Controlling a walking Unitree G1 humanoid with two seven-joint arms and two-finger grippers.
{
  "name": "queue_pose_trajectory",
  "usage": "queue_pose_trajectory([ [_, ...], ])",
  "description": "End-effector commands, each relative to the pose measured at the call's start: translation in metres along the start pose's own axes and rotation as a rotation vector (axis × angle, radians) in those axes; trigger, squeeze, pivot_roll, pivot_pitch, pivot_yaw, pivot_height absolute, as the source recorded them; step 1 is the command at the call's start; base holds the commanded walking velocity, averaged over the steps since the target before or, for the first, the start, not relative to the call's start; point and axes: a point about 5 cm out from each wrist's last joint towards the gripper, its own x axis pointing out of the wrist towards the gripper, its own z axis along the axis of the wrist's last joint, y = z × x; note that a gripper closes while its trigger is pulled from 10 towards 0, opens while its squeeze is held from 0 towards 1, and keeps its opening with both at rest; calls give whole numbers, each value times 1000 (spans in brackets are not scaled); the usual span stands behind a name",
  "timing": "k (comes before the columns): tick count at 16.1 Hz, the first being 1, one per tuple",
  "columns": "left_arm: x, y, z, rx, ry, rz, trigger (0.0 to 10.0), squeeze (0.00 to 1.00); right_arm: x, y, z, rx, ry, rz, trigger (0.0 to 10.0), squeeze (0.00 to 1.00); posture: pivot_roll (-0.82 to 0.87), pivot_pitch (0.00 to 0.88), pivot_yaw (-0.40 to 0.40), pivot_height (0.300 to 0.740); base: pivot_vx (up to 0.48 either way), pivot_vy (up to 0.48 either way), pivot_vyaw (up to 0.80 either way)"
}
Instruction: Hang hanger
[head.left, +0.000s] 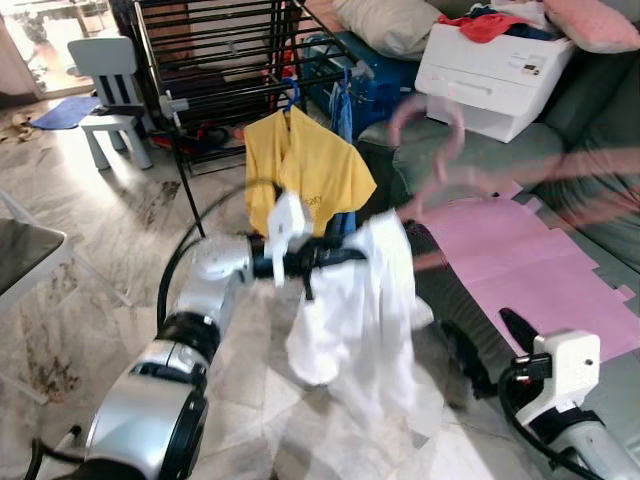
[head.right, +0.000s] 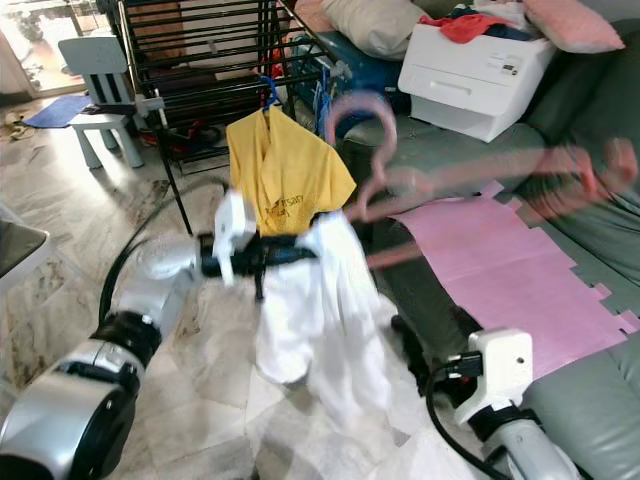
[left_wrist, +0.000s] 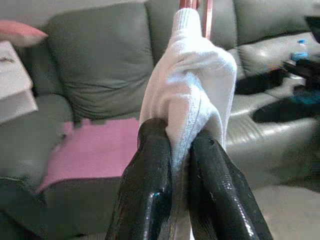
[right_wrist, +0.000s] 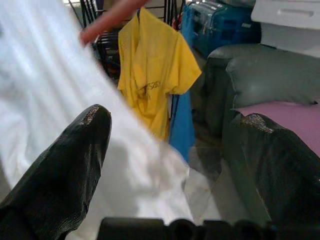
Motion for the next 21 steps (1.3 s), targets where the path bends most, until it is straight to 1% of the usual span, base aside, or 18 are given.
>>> queue_pose_trajectory([
  [1, 2, 7, 19, 71, -54, -7, 0, 0, 1, 0, 5, 25, -41, 0, 10000, 1000, -66, 0, 32, 740, 0, 0, 0],
  [3, 3, 6, 21, 123, -37, -29, 0, 0, 1, 2, 8, 69, -69, 17, 10000, 1000, -68, 0, 31, 740, 0, 0, 0],
  [5, 5, 3, 22, 127, -54, -72, 0, 0, 2, 0, 5, 70, -52, 9, 10000, 1000, -70, 0, 29, 740, 0, 0, 0],
  [6, 8, -1, 28, 157, -81, -130, 0, 0, 1, 0, 4, 70, -49, 7, 10000, 1000, -70, 0, 28, 740, 0, 0, 0],
  [8, 9, -3, 30, 166, -81, -141, 0, 0, 1, -2, 7, 86, -73, 2, 10000, 1000, -70, 0, 27, 740, 0, 0, 0],
  [9, 9, -3, 28, 172, -69, -146, 0, 0, 2, -5, 8, 98, -84, -18, 10000, 890, -70, 0, 27, 740, 0, 0, 0],
  [10, 9, -5, 25, 168, -66, -158, 0, 0, 2, -9, 7, 98, -75, -41, 10000, 753, -74, 0, 29, 740, 0, 0, 0],
  [12, 15, -9, 32, 161, -114, -183, 0, 0, 7, -4, 6, 104, -59, -16, 10000, 396, -74, 0, 26, 740, 0, 0, 0],
  [13, 18, -10, 34, 165, -125, -193, 0, 0, 9, -1, 5, 110, -48, 5, 10000, 188, -74, 0, 25, 740, 0, 0, 0],
  [14, 21, -12, 36, 169, -138, -201, 0, 0, 12, 5, 3, 108, -33, 47, 10000, 43, -73, 0, 24, 740, 0, 0, 0],
  [15, 24, -13, 38, 172, -147, -206, 0, 0, 14, 10, 1, 118, -15, 82, 10000, 0, -72, 0, 23, 740, 0, 0, 0],
  [17, 28, -16, 44, 178, -180, -224, 0, 0, 16, 15, -3, 110, 11, 120, 10000, 0, -70, 0, 23, 740, 0, 0, 0],
  [18, 29, -17, 48, 176, -195, -230, 0, 0, 16, 15, -3, 116, 14, 127, 10000, 0, -69, 0, 23, 740, 0, 0, 0],
  [19, 32, -19, 58, 179, -237, -246, 0, 0, 18, 15, -4, 109, 22, 131, 10000, 0, -68, 0, 23, 740, 0, 0, 0],
  [21, 33, -20, 65, 171, -258, -270, 0, 0, 20, 14, -4, 112, 24, 130, 10000, 0, -67, 0, 23, 740, 0, 0, 0],
])
